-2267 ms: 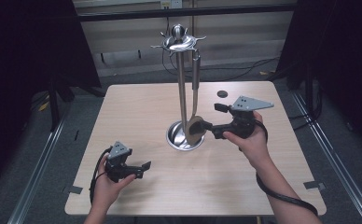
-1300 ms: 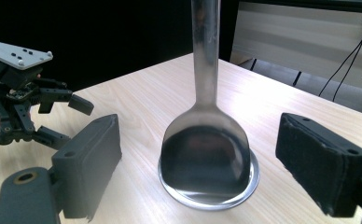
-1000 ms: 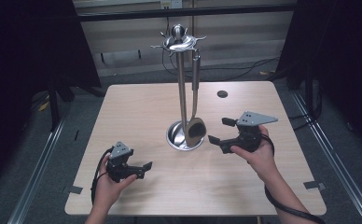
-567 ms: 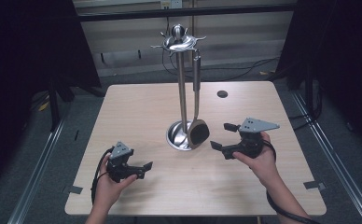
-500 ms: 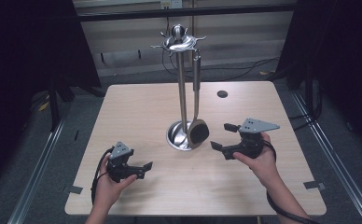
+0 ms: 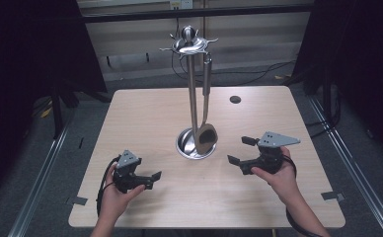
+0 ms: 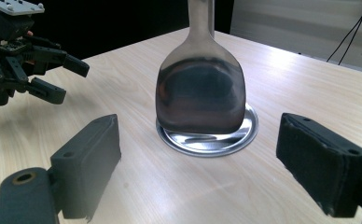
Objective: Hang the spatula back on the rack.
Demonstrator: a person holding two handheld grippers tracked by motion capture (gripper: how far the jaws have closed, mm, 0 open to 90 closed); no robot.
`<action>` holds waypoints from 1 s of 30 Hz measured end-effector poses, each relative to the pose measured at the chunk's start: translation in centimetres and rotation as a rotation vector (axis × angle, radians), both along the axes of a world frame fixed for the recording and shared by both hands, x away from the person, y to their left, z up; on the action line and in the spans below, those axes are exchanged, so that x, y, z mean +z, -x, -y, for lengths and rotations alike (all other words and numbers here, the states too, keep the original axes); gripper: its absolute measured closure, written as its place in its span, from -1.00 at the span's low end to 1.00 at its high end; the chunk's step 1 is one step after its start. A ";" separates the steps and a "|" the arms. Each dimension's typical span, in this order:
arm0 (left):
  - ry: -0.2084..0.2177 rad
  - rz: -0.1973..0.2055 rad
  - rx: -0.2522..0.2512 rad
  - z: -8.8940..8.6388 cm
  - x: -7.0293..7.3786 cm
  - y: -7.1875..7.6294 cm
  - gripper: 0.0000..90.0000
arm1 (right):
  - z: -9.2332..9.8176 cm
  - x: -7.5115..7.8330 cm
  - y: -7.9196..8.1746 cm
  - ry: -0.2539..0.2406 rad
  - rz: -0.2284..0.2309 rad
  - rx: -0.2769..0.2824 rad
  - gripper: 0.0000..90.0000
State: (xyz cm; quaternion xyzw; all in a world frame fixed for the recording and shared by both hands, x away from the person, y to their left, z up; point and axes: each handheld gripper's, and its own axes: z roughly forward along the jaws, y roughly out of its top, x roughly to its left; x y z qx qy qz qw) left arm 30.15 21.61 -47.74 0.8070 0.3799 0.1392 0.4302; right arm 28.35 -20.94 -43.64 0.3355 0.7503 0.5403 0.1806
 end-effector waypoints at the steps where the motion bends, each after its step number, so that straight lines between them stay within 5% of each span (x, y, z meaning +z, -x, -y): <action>1: 0.002 -0.001 -0.001 0.0 0.0 0.0 -0.87 | 0.1 -0.1 0.1 -0.005 0.001 -0.002 -0.70; 30: -0.006 0.003 -0.004 0.2 0.1 0.0 -0.87 | 2.9 -3.2 1.2 0.013 -0.046 -0.059 -0.70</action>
